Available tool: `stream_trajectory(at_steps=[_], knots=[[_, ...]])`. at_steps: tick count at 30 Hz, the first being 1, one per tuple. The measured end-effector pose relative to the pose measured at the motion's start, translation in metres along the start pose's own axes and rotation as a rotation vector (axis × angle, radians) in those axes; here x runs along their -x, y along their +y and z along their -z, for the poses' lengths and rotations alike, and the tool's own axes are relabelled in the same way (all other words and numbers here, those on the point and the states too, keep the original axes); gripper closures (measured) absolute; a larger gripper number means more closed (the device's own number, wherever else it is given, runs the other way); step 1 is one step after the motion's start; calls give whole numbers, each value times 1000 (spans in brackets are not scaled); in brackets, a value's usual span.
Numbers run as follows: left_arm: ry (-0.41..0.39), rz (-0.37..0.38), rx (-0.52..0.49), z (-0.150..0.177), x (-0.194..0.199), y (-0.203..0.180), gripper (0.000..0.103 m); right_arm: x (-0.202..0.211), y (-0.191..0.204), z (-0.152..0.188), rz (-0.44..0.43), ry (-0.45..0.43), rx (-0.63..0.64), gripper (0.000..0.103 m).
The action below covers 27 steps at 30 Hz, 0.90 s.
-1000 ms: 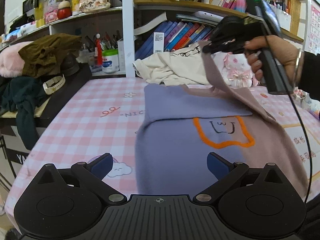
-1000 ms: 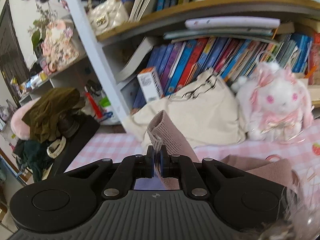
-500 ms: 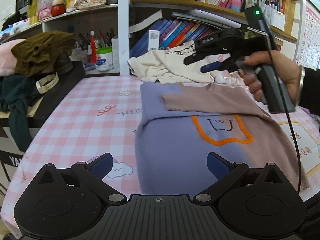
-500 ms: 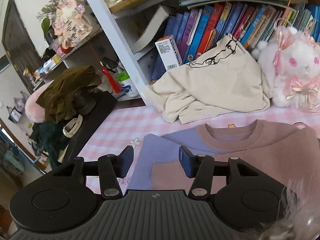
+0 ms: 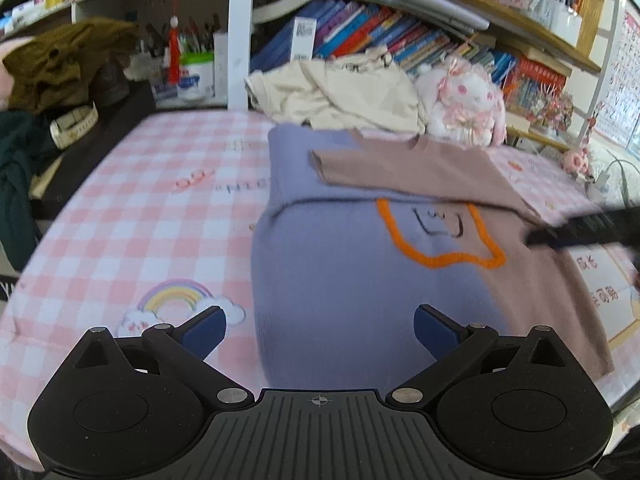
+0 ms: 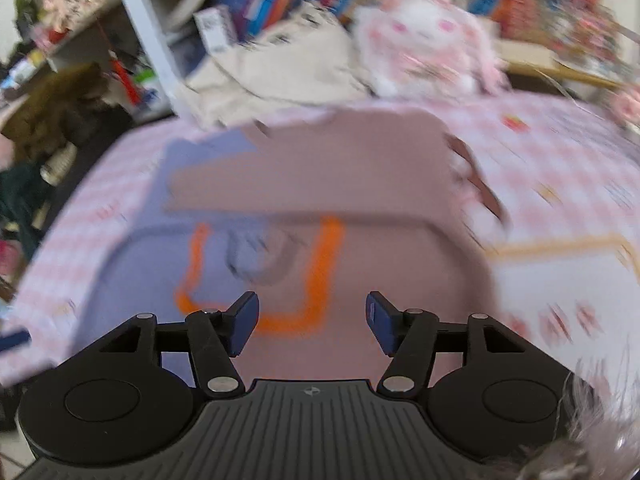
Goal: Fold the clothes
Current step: 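Fold the mauve sleeve across the sweater body with the right gripper and release, then grasp the sweater hem with the left gripper while the right gripper grasps the mauve hem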
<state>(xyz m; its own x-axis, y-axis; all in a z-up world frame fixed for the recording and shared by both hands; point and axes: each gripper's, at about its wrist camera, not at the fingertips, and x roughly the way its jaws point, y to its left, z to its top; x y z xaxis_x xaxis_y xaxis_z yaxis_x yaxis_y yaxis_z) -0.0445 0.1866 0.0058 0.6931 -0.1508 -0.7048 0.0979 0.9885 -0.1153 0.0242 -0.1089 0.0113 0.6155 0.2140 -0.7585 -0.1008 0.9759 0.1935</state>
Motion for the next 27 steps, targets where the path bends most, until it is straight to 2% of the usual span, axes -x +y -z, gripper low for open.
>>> stream_trajectory(at_steps=[5, 8, 11, 14, 16, 19, 24, 27], knots=[[90, -1, 26, 7, -8, -3, 2, 27, -25, 45, 74, 24, -78, 45], [87, -1, 61, 12, -3, -2, 2, 38, -35, 57, 86, 33, -96, 45], [70, -36, 116, 17, 3, 0, 3, 47, -47, 65, 87, 32, -103, 45], [78, -67, 170, 21, 7, 3, 14, 51, -57, 72, 74, 42, -117, 46], [108, -80, 201, 26, 6, 6, 32, 55, -62, 77, 64, 51, -128, 51], [147, -93, 256, 34, 4, 10, 52, 64, -73, 83, 66, 36, -132, 55], [130, -117, 284, 40, 5, 10, 62, 64, -89, 92, 27, 62, -180, 68], [125, -121, 301, 38, 3, 13, 73, 62, -86, 96, 13, 66, -159, 71]])
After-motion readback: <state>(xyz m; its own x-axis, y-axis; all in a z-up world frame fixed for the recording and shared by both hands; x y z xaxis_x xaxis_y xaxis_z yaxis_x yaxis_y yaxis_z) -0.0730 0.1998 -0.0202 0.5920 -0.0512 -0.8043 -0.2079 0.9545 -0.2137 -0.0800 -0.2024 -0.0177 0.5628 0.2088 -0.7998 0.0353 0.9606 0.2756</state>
